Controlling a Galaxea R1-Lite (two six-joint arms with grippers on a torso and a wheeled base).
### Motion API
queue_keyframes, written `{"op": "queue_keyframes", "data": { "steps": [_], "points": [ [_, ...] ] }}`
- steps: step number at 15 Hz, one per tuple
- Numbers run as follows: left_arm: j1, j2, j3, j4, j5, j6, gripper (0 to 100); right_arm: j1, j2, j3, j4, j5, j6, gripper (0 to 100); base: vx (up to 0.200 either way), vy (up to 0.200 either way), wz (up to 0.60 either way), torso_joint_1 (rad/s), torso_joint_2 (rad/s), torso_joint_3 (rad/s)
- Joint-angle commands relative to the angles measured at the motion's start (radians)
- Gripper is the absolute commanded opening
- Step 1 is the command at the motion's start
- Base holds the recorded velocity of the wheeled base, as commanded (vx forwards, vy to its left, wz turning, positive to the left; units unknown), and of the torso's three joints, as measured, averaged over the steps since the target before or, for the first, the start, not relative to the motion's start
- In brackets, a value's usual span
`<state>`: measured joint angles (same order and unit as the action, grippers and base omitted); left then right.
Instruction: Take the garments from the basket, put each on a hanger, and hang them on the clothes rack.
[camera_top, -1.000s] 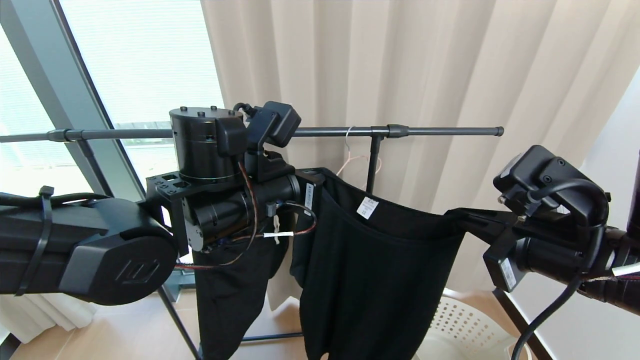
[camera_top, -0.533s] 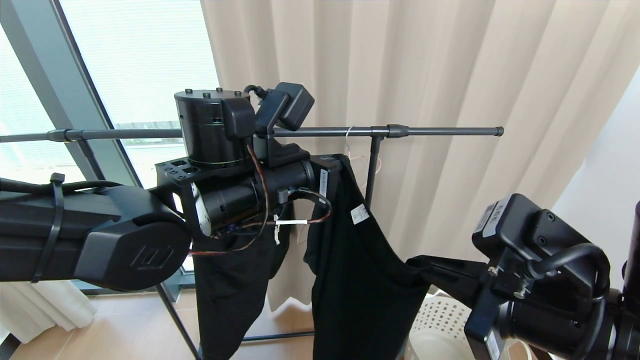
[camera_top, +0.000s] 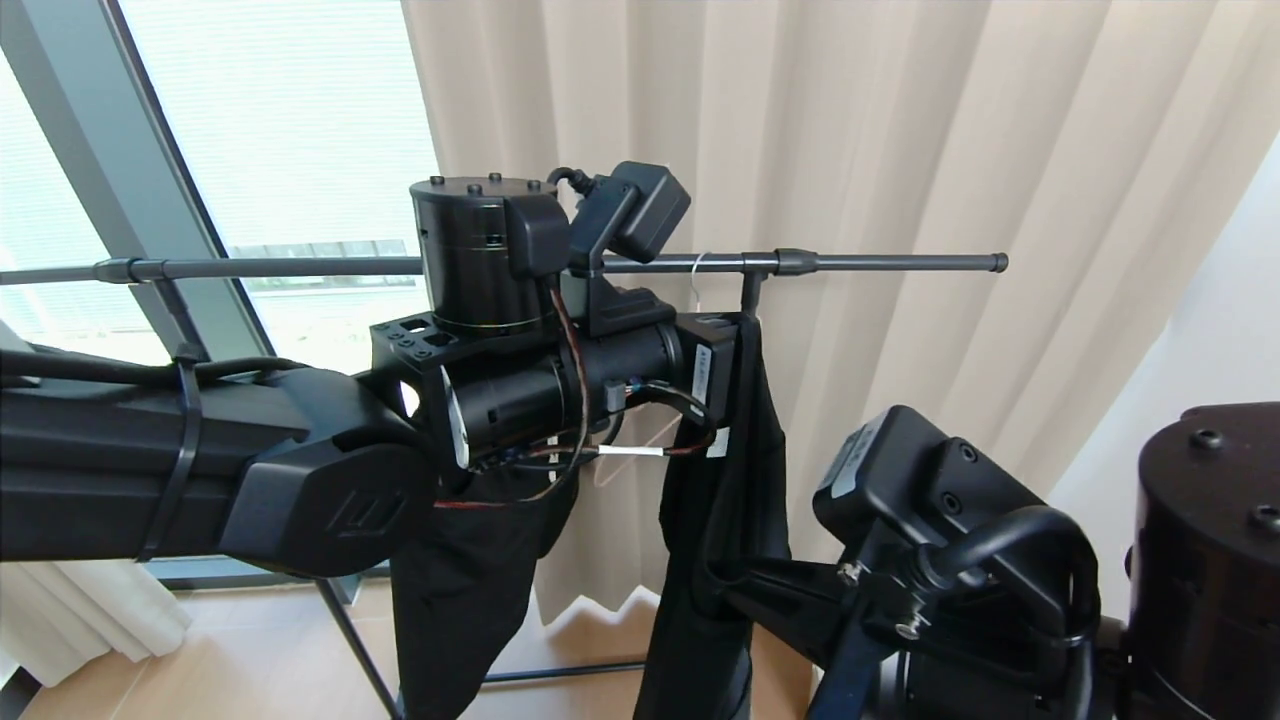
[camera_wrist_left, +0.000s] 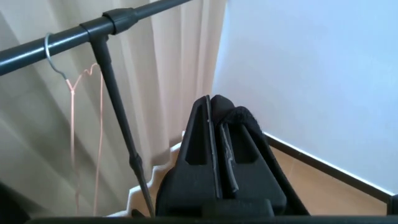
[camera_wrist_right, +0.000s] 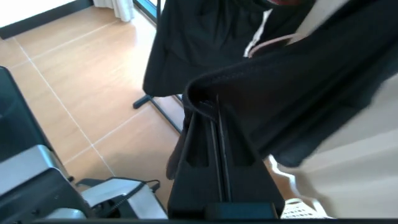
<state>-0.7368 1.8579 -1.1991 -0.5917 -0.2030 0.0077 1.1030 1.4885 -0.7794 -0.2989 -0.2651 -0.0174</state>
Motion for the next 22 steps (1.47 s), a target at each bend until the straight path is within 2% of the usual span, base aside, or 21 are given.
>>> {"op": "queue_keyframes", "data": {
  "steps": [1,5,7,8,9,11,13,14,17,18,20,22],
  "points": [
    [-0.021,0.006,-0.008,0.000,-0.001,0.002,0,0.035,0.061,-0.038,0.000,-0.009,0.044,0,0.000,0.000,0.00,0.000,0.00,0.000],
    [-0.015,0.004,-0.007,0.001,0.000,0.005,0,0.035,0.059,-0.047,-0.012,-0.016,0.048,0,0.000,0.000,0.00,0.000,0.00,0.000],
    [0.013,-0.002,0.015,0.013,0.008,0.006,0,-0.003,0.006,0.043,-0.011,-0.109,0.047,0,0.000,0.000,0.00,0.000,0.00,0.000],
    [0.017,-0.011,0.020,0.023,0.010,0.009,0,-0.028,-0.005,0.055,-0.011,-0.118,0.044,0,0.000,0.000,0.00,0.000,0.00,0.000],
    [0.024,-0.036,0.026,0.072,0.014,0.021,0,-0.087,-0.031,0.066,-0.005,-0.120,0.028,0,0.000,0.000,0.00,0.000,0.00,0.000],
    [0.059,-0.085,0.029,0.184,0.014,0.064,0,-0.256,-0.056,0.058,-0.009,-0.120,-0.072,0,0.000,0.000,0.00,0.000,0.00,0.000],
    [0.060,-0.108,0.052,0.225,0.059,0.071,0,-0.361,-0.045,0.028,-0.012,-0.114,-0.096,0,0.000,0.000,0.00,0.000,0.00,0.000],
    [0.059,-0.121,0.096,0.231,0.106,0.074,0,-0.434,-0.008,-0.015,-0.012,-0.111,-0.096,0,0.000,0.000,0.00,0.000,0.00,0.000],
    [0.057,-0.152,0.170,0.243,0.152,0.118,0,-0.537,0.101,-0.113,-0.019,-0.109,-0.091,0,0.000,0.000,0.00,0.000,0.00,0.000],
    [0.057,-0.157,0.181,0.245,0.152,0.121,0,-0.542,0.114,-0.124,-0.028,-0.108,-0.091,0,0.000,0.000,0.00,0.000,0.00,0.000],
    [0.022,-0.186,0.277,0.247,0.152,0.114,0,-0.542,0.180,-0.153,-0.141,-0.098,-0.098,0,0.000,0.000,0.00,0.000,0.00,0.000],
    [-0.016,-0.187,0.332,0.242,0.154,0.101,0,-0.537,0.220,-0.189,-0.160,-0.103,-0.101,0,0.000,0.000,0.00,0.000,0.00,0.000]
  ]
}}
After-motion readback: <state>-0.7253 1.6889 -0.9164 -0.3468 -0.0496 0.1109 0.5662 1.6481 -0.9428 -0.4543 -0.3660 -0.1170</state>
